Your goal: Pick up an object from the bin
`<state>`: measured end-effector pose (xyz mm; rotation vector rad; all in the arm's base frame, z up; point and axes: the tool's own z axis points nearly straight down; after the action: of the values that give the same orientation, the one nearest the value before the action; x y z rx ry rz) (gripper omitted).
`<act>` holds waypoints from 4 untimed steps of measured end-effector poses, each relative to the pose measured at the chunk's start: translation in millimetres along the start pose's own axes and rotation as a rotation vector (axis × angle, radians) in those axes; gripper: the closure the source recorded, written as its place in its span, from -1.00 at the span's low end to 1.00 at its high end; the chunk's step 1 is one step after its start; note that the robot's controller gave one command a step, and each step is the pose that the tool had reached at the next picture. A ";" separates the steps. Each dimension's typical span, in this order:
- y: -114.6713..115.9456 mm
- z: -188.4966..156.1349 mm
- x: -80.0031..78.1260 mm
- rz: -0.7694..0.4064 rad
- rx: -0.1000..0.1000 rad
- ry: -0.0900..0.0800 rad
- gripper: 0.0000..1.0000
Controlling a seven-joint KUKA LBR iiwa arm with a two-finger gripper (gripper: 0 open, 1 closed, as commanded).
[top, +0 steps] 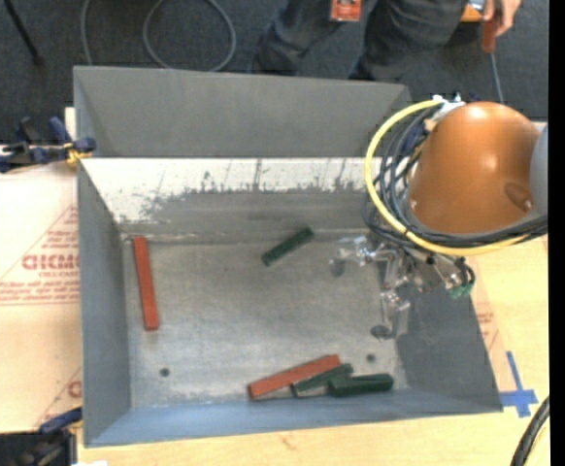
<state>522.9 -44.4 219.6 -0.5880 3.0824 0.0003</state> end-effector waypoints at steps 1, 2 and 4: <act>-8.4 79.0 43.7 0.137 -0.002 0.008 -1.00; 7.4 92.7 52.8 0.162 -0.001 0.004 -1.00; 13.8 146.5 39.1 0.289 0.000 0.001 1.00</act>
Offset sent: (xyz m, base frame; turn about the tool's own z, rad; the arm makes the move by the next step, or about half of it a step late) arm -0.0357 -0.0228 -0.0762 0.1364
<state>482.0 -45.9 72.9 -0.1379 3.1355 0.0004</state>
